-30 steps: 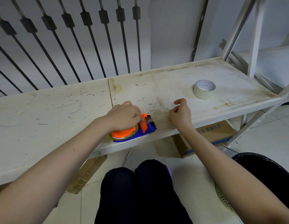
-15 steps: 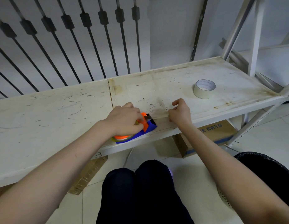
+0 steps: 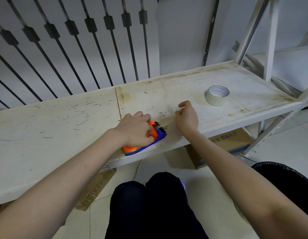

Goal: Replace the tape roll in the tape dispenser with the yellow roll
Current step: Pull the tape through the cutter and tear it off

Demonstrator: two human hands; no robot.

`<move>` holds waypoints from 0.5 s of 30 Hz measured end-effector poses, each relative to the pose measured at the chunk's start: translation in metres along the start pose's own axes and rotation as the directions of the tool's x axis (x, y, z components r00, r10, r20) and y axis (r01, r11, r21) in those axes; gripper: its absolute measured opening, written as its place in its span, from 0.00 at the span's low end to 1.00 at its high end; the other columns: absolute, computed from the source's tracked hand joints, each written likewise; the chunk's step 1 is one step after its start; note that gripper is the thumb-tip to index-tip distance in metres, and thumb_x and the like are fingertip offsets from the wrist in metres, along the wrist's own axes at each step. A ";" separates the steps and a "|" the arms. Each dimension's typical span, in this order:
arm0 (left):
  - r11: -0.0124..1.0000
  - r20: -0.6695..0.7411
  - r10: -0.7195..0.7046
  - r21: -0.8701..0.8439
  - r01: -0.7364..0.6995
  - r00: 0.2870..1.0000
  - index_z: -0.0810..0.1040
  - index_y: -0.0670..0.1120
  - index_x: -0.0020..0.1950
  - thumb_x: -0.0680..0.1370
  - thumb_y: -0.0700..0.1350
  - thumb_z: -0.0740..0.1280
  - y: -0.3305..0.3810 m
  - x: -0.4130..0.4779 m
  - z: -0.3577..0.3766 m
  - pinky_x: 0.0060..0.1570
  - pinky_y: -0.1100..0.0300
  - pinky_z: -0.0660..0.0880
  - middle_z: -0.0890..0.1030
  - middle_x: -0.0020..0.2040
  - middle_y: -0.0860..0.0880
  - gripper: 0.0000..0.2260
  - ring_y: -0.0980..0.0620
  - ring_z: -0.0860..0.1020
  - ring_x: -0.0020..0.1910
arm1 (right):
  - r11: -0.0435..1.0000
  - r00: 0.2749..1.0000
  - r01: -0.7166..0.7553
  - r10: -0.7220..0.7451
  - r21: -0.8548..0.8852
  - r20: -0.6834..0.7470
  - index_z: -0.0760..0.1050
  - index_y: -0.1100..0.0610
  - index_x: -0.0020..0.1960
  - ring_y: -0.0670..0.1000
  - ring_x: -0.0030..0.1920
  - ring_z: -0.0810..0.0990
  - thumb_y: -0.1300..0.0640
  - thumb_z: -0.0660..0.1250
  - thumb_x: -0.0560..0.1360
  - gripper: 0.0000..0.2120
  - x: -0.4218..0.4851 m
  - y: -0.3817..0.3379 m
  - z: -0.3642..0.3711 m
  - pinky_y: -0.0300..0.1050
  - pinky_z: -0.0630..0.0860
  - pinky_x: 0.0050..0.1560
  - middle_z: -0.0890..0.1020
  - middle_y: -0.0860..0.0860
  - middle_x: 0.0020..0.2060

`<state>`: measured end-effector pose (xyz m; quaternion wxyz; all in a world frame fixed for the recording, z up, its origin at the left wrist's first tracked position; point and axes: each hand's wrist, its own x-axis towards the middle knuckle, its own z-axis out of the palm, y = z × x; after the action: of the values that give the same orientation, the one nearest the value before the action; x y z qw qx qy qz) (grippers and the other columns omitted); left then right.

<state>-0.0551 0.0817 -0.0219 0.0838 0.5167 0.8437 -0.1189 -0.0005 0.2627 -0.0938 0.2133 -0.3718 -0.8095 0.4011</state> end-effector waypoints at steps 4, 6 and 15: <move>1.000 -0.088 0.005 0.025 -0.003 0.996 0.73 0.52 0.62 0.73 0.53 0.57 -0.001 -0.004 0.002 0.52 0.53 0.64 0.75 0.55 0.50 0.19 0.48 0.69 0.57 | 0.999 0.998 -0.040 0.040 -0.008 0.041 0.66 0.57 0.61 0.54 0.45 0.75 0.60 0.58 0.77 0.12 0.007 -0.003 0.007 0.47 0.70 0.41 0.79 0.55 0.52; 1.000 -0.122 0.014 -0.025 -0.017 0.992 0.67 0.56 0.68 0.74 0.51 0.58 -0.001 -0.007 0.004 0.54 0.52 0.65 0.75 0.57 0.52 0.21 0.48 0.70 0.59 | 0.999 0.997 -0.041 0.041 -0.003 0.059 0.66 0.57 0.61 0.54 0.45 0.75 0.60 0.58 0.77 0.13 0.008 -0.004 0.009 0.47 0.71 0.41 0.79 0.56 0.52; 0.993 -0.121 0.023 -0.112 -0.037 0.992 0.74 0.61 0.64 0.75 0.51 0.61 -0.007 -0.005 0.007 0.56 0.54 0.64 0.70 0.65 0.54 0.18 0.49 0.69 0.61 | 0.999 0.995 -0.044 0.046 -0.019 0.086 0.67 0.57 0.60 0.53 0.46 0.75 0.62 0.58 0.76 0.13 0.009 -0.002 0.011 0.49 0.73 0.44 0.78 0.56 0.52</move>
<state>-0.0587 0.0728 -0.0267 0.0644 0.5299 0.8447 -0.0379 -0.0137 0.2635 -0.0986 0.1656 -0.3741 -0.8129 0.4146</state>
